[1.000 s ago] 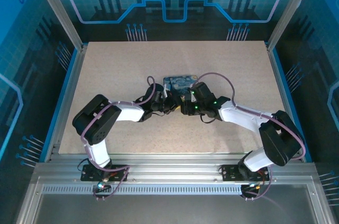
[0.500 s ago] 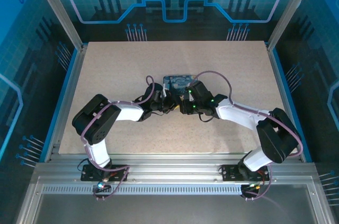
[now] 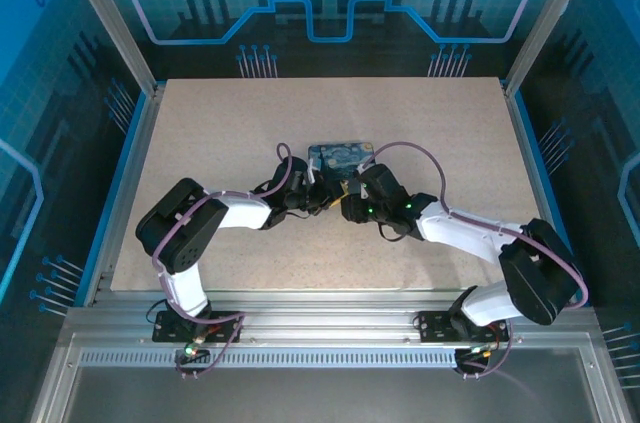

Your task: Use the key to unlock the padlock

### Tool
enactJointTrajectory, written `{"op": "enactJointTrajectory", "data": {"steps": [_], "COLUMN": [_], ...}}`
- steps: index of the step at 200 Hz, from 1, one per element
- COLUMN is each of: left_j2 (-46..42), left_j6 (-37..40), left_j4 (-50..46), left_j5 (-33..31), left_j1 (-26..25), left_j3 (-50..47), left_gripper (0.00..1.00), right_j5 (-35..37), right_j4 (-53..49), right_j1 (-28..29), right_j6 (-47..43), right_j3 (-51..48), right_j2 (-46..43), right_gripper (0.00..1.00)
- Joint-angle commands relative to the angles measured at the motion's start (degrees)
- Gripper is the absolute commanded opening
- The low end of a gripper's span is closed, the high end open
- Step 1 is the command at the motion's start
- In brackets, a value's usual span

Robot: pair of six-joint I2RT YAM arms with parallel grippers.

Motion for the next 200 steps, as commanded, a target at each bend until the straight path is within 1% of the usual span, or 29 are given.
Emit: {"op": "enactJointTrajectory", "data": {"steps": [1,36,95,141,185,200], "left_j2": [-2.64,-2.83,-3.06,-3.18,-3.16,-3.17], "left_j6": [-0.59,-0.73,-1.07,-1.25,-1.27,-1.31], "left_j4": [1.76,1.87,2.12,2.28,2.39,2.48], "left_j5": [2.01,2.12,2.17,2.32,2.73,2.69], "left_j1": [0.35,0.43,0.52,0.51,0.51,0.51], "left_j3": [1.57,1.44,1.49,1.50,1.33,1.21], "left_gripper": [0.00,0.00,0.00,0.00,0.00,0.00], "right_j5": [2.44,3.62,3.89,4.50,4.67,4.68], "right_j4": [3.89,5.47,5.47,5.04,4.87,4.70], "right_j1": [1.67,1.92,1.99,1.92,1.92,1.92], "right_j6": [-1.59,-1.63,-2.47,-3.34,-3.86,-4.03], "right_j3": [-1.22,-2.05,0.26,1.92,3.23,3.76], "right_j2": [-1.21,-0.60,2.52,3.49,4.95,5.46], "right_gripper": [0.40,0.43,0.37,0.37,0.31,0.27]}}
